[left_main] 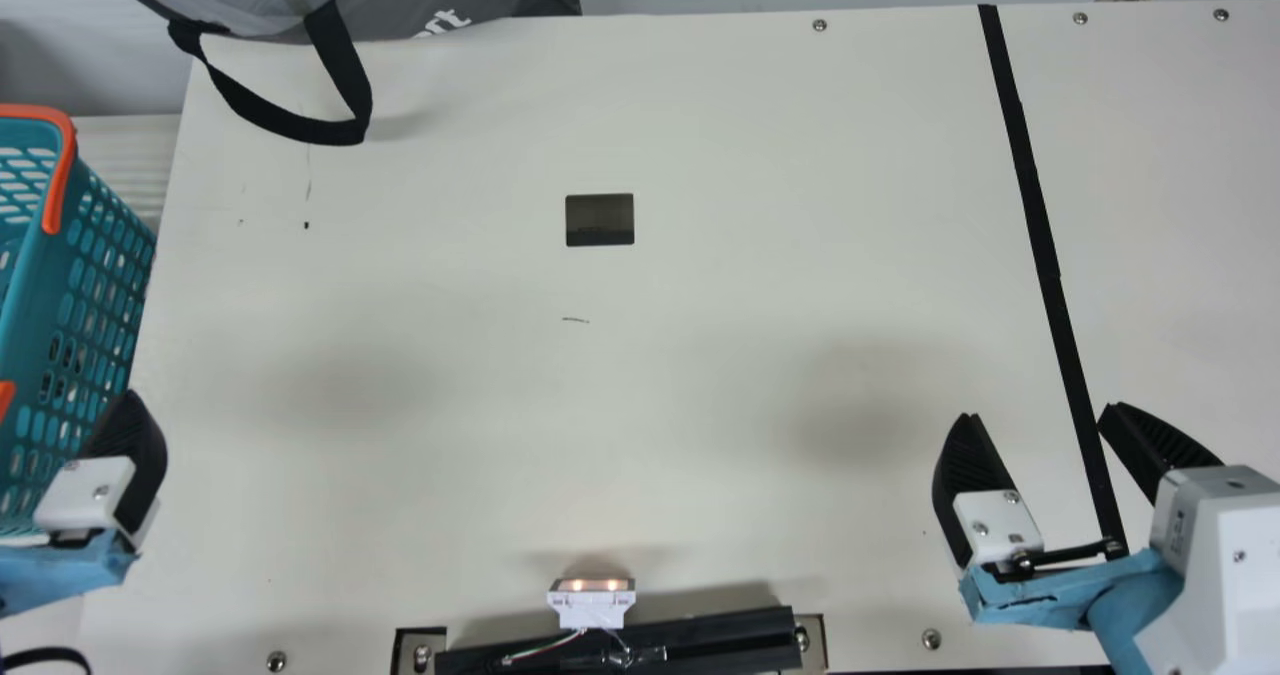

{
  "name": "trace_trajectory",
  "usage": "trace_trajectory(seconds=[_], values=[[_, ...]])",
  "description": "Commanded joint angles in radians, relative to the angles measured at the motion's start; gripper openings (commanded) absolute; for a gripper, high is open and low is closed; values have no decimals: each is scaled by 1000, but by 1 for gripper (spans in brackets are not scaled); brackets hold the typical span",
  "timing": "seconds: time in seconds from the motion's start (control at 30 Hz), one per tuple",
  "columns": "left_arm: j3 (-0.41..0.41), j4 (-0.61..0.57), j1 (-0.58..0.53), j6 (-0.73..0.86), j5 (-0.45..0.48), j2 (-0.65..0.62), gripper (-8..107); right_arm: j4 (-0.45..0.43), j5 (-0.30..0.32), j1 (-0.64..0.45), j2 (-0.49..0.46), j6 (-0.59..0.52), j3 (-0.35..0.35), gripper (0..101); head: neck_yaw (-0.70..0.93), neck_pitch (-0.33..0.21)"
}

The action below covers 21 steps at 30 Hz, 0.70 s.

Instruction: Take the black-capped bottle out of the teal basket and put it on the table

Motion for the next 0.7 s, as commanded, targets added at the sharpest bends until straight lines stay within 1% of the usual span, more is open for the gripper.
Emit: trace_trajectory(seconds=[0.0,0.67], values=[[-5,-2,4,-4,-3,9,107,0,0,0,0,0,0,91,8,-4],[-77,36,50,-70,-77,175,107,-1,0,0,0,0,0,91,8,-4]])
